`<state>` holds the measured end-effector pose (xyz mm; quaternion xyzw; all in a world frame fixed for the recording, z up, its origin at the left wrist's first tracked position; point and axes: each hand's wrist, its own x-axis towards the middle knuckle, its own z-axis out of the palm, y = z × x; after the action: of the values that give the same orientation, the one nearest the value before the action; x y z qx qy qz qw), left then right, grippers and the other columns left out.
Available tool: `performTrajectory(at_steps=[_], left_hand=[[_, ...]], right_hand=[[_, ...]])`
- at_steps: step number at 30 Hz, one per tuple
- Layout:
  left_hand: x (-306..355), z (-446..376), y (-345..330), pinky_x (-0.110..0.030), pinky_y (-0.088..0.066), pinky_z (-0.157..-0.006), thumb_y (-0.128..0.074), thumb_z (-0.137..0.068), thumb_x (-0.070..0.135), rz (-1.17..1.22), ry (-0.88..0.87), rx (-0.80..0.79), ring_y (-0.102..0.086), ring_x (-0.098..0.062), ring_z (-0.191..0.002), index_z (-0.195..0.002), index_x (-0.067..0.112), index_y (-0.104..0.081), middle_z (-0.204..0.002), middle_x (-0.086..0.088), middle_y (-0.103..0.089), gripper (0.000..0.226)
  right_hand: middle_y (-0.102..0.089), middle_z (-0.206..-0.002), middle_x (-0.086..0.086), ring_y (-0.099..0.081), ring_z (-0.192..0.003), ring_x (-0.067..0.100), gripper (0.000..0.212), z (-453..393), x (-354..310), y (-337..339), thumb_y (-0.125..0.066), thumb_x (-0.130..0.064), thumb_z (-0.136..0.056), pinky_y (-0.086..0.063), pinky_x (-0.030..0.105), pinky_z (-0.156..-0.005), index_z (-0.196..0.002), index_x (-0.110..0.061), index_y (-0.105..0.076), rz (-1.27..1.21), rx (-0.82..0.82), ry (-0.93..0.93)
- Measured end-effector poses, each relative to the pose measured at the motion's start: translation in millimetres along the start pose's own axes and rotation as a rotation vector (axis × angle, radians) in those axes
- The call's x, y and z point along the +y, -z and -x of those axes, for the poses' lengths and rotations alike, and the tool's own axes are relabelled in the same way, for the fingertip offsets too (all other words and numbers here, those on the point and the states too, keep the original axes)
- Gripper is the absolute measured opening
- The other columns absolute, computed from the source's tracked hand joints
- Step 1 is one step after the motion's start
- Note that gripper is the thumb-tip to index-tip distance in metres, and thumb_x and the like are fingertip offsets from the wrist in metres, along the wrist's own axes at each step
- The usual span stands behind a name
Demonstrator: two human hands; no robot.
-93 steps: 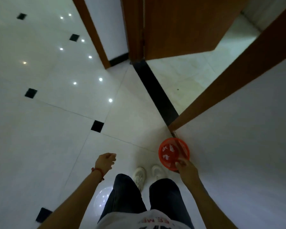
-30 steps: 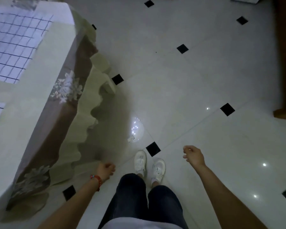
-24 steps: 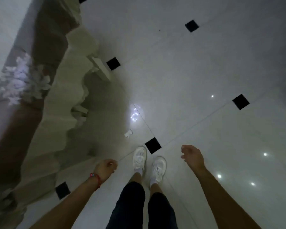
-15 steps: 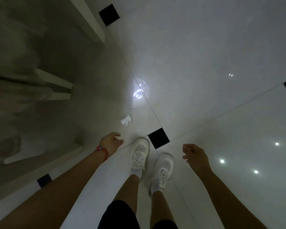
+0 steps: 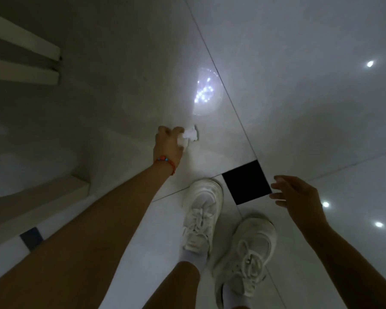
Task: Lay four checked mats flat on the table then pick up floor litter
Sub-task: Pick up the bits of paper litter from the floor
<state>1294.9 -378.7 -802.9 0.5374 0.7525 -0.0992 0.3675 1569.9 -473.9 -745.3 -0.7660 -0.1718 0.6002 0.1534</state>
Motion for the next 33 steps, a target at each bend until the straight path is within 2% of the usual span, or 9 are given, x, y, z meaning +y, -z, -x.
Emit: performTrajectory(at_steps=[4,8,12,15,20,23,26,30,33], left_hand=[[3,4,-3,-0.037,-0.050,-0.085,-0.055,-0.085,0.000,0.152,0.044,0.014,-0.063,-0.036,-0.097,-0.106,-0.001,-0.066,-0.103,-0.025,-0.067,0.024],[20,29,12,-0.044,-0.054,-0.086,-0.055,-0.082,-0.007,0.306,0.159,-0.042,-0.065,-0.043,-0.090,-0.090,-0.006,-0.071,-0.095,-0.028,-0.069,0.018],[35,61,33,-0.036,-0.055,-0.083,-0.058,-0.081,-0.003,0.308,0.202,-0.053,-0.066,-0.039,-0.088,-0.087,-0.003,-0.071,-0.092,-0.025,-0.070,0.014],[48,66,43,-0.025,-0.047,-0.084,-0.063,-0.081,0.003,0.256,0.165,-0.081,-0.064,-0.034,-0.096,-0.096,0.001,-0.069,-0.099,-0.023,-0.068,0.016],[67,44,29,-0.030,-0.043,-0.094,-0.068,-0.080,0.015,0.103,-0.052,-0.224,-0.055,-0.031,-0.109,-0.123,0.008,-0.055,-0.122,-0.019,-0.053,0.046],[77,37,0,-0.030,-0.040,-0.096,-0.071,-0.077,0.022,-0.002,-0.170,-0.298,-0.049,-0.029,-0.118,-0.128,0.013,-0.051,-0.129,-0.016,-0.046,0.055],[81,44,-33,-0.034,-0.042,-0.095,-0.074,-0.073,0.027,0.027,-0.163,-0.319,-0.044,-0.028,-0.120,-0.128,0.017,-0.051,-0.131,-0.013,-0.041,0.061],[82,54,-70,-0.041,-0.045,-0.095,-0.062,-0.082,0.016,-0.004,-0.150,-0.230,-0.039,-0.030,-0.122,-0.126,0.013,-0.051,-0.133,-0.014,-0.035,0.046],[81,49,-81,-0.034,-0.041,-0.091,-0.051,-0.087,0.005,-0.013,-0.157,-0.210,-0.047,-0.031,-0.113,-0.116,0.004,-0.057,-0.125,-0.019,-0.044,0.030]], right_hand=[[-0.067,-0.082,-0.003,-0.065,-0.073,0.019,0.016,6,6,-5,-0.050,-0.020,-0.093,-0.050,0.031,-0.069,-0.085,-0.027,-0.061,0.010,0.021,-0.031],[-0.066,-0.082,-0.005,-0.065,-0.072,0.017,0.013,31,-11,5,-0.049,-0.021,-0.094,-0.049,0.028,-0.065,-0.093,-0.020,-0.063,0.027,0.038,-0.045],[-0.065,-0.083,0.000,-0.064,-0.074,0.023,0.014,57,-43,19,-0.050,-0.019,-0.094,-0.050,0.034,-0.072,-0.099,-0.015,-0.062,0.017,0.048,-0.054],[-0.065,-0.084,0.004,-0.063,-0.073,0.024,0.014,61,-67,24,-0.050,-0.018,-0.093,-0.049,0.036,-0.076,-0.097,-0.014,-0.063,0.012,0.055,-0.021],[-0.063,-0.086,0.005,-0.063,-0.075,0.025,0.012,40,-77,21,-0.050,-0.019,-0.093,-0.048,0.037,-0.077,-0.097,-0.015,-0.062,-0.030,0.059,0.015],[-0.064,-0.085,0.004,-0.063,-0.076,0.025,0.012,28,-63,15,-0.050,-0.019,-0.093,-0.049,0.038,-0.078,-0.096,-0.016,-0.061,-0.049,0.061,0.010],[-0.064,-0.084,0.001,-0.064,-0.076,0.022,0.012,24,-36,8,-0.049,-0.020,-0.094,-0.050,0.036,-0.076,-0.096,-0.017,-0.061,-0.049,0.057,-0.018],[-0.066,-0.085,-0.002,-0.065,-0.074,0.018,0.014,25,0,5,-0.048,-0.022,-0.094,-0.051,0.032,-0.070,-0.096,-0.019,-0.061,-0.046,0.061,-0.073],[-0.066,-0.085,-0.002,-0.064,-0.072,0.018,0.015,28,20,9,-0.048,-0.021,-0.094,-0.050,0.029,-0.066,-0.096,-0.017,-0.062,-0.046,0.083,-0.122]])
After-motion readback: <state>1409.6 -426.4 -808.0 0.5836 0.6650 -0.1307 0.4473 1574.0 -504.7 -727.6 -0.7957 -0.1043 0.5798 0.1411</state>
